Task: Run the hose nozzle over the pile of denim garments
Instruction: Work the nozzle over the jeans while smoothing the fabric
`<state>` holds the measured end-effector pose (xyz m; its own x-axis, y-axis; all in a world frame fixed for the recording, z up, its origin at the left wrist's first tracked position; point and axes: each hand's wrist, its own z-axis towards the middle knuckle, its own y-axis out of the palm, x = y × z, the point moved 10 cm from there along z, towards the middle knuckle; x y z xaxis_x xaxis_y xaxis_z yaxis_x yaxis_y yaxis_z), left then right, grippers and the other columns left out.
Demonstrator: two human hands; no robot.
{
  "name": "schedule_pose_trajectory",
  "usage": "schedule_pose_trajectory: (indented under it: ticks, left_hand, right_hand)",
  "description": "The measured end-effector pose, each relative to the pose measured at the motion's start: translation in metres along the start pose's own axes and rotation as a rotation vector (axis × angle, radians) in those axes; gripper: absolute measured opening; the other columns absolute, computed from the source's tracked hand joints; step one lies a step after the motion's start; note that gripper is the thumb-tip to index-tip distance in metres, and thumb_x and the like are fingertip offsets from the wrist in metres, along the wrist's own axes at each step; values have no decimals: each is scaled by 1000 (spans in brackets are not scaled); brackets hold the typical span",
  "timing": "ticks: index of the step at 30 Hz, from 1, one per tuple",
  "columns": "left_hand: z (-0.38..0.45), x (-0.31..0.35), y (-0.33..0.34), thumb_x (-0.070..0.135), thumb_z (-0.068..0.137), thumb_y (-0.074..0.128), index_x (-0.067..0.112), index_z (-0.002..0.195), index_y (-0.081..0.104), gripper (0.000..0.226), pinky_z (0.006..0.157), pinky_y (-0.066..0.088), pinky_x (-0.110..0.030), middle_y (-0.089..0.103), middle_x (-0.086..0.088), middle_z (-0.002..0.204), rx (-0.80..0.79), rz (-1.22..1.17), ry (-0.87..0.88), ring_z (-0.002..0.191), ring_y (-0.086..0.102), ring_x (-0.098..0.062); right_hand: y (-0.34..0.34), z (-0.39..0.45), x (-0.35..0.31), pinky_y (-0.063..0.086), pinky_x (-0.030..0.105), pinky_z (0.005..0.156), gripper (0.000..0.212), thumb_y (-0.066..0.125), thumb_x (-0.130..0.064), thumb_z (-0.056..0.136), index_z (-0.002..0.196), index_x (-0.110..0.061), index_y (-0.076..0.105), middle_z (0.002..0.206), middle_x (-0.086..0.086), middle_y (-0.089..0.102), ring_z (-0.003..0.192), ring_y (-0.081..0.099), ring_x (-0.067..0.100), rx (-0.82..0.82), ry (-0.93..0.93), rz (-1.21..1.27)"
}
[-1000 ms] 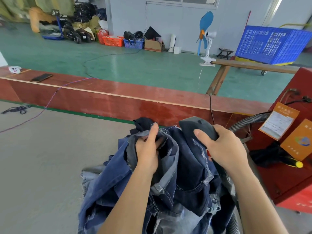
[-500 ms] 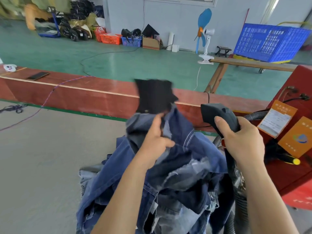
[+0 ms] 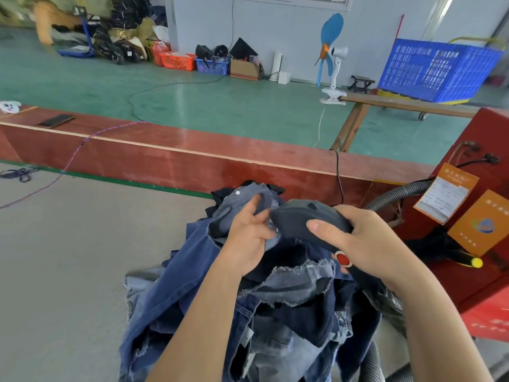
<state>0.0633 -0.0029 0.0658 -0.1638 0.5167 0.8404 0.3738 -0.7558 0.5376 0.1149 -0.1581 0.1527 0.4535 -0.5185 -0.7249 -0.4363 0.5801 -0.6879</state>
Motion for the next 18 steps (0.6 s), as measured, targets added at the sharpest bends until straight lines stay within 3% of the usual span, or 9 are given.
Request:
schedule_pose_trajectory:
  ticks: [3, 6, 9, 14, 16, 18]
  left_hand:
    - [0, -2, 4, -33, 83, 24, -1, 148, 27, 73, 80, 55, -30, 51, -23, 137, 15, -32, -38, 119, 56, -35]
    - [-5, -8, 13, -34, 81, 24, -4, 134, 46, 65, 76, 57, -25, 68, -13, 112, -43, 58, -63, 101, 66, -22]
    - [-9, -9, 25, -35, 79, 24, 7, 112, 60, 64, 71, 54, -18, 75, 4, 95, -100, 112, -58, 89, 70, -6]
    - [-6, -4, 25, -35, 77, 23, 1, 115, 57, 62, 75, 58, -24, 71, -8, 98, -95, 37, -18, 85, 71, -14]
    - [-7, -5, 22, -34, 78, 23, 1, 109, 59, 59, 71, 58, -23, 73, -6, 90, -77, 50, -17, 81, 72, -13]
    - [-6, -5, 20, -34, 79, 23, 5, 104, 61, 59, 68, 57, -21, 75, -2, 86, -52, 40, -19, 79, 72, -12]
  right_hand:
    - [-1, -1, -2, 51, 45, 70, 46, 58, -65, 75, 84, -20, 64, 72, 5, 66, 67, 62, 22, -10, 3, -83]
    - [-3, -1, -5, 47, 34, 60, 43, 56, -65, 79, 79, -22, 58, 62, -2, 62, 58, 59, 13, 67, 7, -227]
    - [-8, 1, -8, 44, 28, 56, 39, 54, -62, 84, 79, -24, 52, 59, -5, 59, 60, 61, 15, 198, 16, -293]
    - [-29, -2, 4, 42, 28, 56, 40, 55, -58, 86, 80, -19, 53, 64, -3, 61, 62, 60, 20, 409, 69, -98]
    - [-51, -8, 8, 39, 28, 52, 41, 57, -57, 85, 79, -17, 55, 62, -3, 59, 57, 56, 17, 528, 64, -46]
    - [-63, -10, 10, 41, 29, 47, 38, 60, -55, 84, 83, -16, 60, 56, -3, 60, 47, 55, 12, 515, 43, 60]
